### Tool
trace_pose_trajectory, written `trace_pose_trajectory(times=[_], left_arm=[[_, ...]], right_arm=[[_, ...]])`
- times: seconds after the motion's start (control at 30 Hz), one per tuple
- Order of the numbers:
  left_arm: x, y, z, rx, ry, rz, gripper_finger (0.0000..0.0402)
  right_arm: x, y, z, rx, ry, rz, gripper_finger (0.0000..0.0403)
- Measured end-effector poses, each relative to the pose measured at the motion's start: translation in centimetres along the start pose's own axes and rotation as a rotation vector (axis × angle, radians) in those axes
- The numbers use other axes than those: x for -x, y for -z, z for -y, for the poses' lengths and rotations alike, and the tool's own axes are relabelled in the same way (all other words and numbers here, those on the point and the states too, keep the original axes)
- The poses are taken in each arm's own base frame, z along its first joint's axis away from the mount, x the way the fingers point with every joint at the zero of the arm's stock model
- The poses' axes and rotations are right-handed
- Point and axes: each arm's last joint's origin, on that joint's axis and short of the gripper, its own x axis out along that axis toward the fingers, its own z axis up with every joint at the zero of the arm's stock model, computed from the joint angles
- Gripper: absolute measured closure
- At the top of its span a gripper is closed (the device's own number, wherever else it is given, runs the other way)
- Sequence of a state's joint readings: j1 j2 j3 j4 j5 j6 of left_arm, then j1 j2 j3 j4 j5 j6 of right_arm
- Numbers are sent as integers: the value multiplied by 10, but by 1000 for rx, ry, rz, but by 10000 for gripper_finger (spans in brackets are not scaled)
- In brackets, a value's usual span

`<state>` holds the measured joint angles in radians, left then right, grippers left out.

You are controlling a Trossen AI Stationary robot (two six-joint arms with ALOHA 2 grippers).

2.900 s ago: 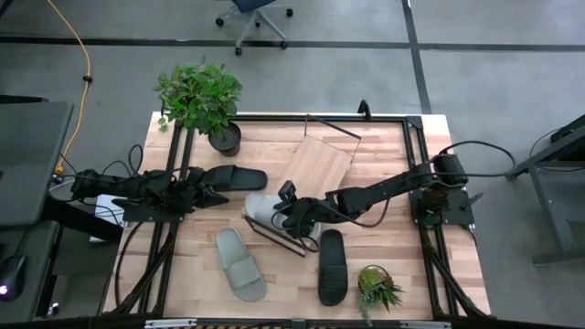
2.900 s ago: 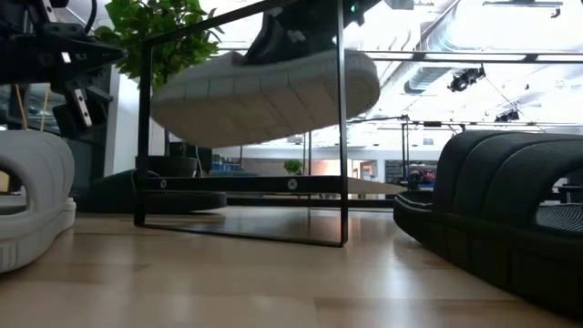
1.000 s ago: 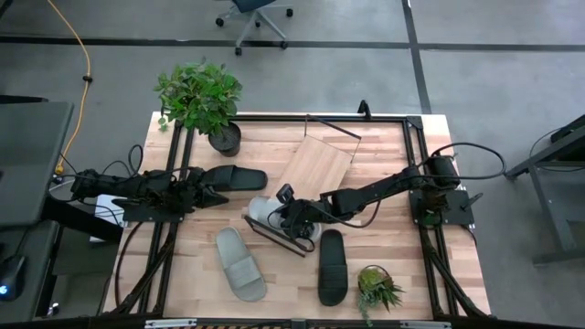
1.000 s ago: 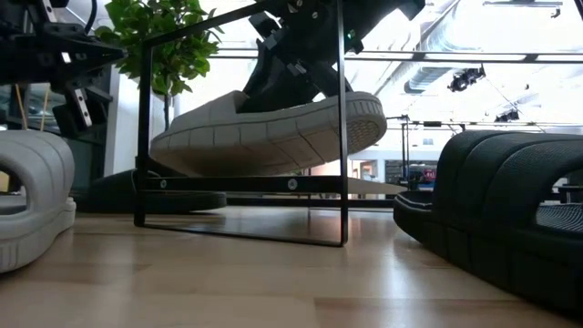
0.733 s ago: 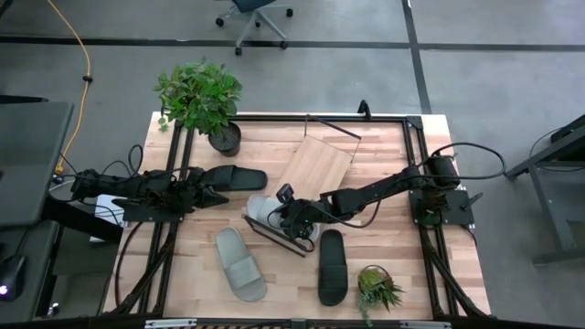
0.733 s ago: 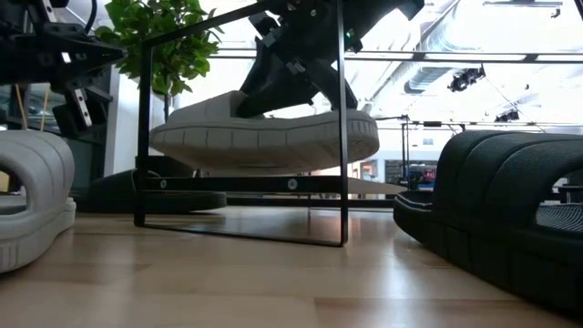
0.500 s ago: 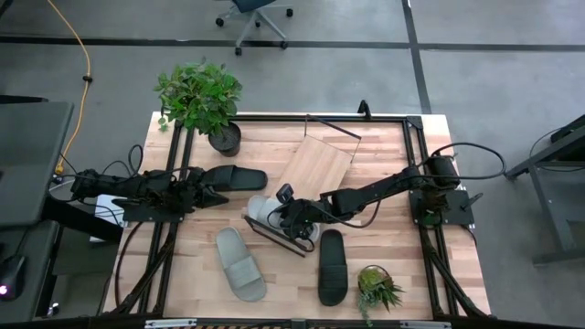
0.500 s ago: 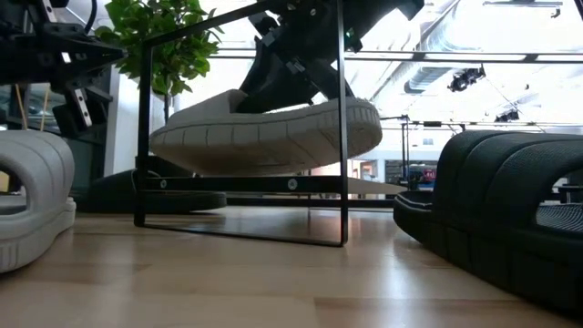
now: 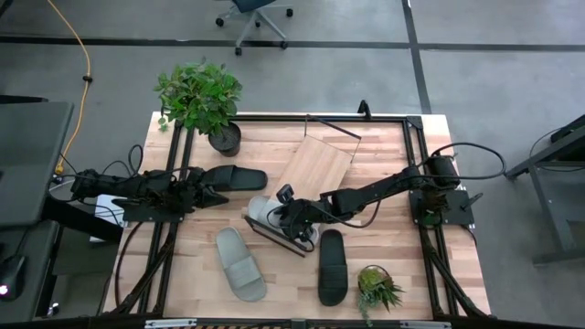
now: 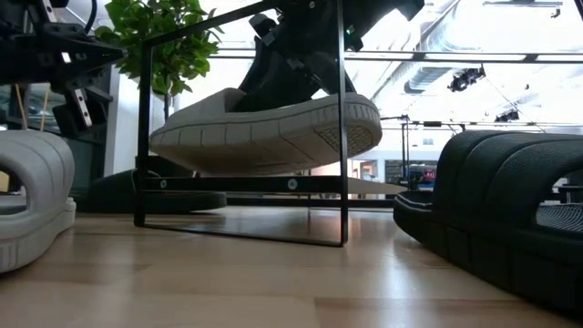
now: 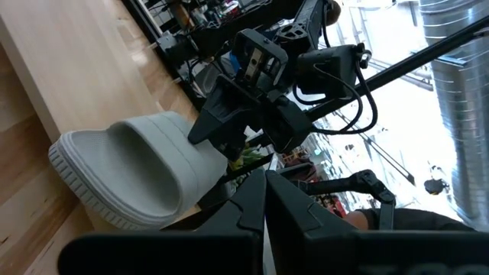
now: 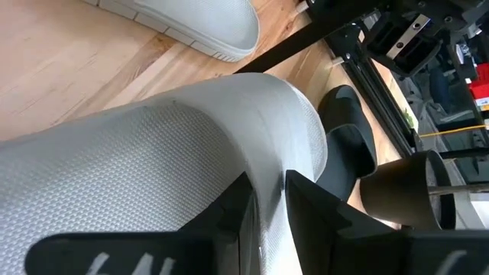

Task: Pick and place slides into the shelf
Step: Put the top gray slide on the shelf

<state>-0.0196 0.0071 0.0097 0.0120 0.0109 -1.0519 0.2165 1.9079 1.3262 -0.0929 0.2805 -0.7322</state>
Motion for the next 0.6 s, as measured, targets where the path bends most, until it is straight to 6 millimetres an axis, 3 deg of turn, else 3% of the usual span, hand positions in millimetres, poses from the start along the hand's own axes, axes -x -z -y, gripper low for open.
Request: trace_pose_trajectory(times=[0.6], left_arm=[[0,0,0,0,1,0,401]], right_arm=[[0,0,-1,2,-23,11,335]])
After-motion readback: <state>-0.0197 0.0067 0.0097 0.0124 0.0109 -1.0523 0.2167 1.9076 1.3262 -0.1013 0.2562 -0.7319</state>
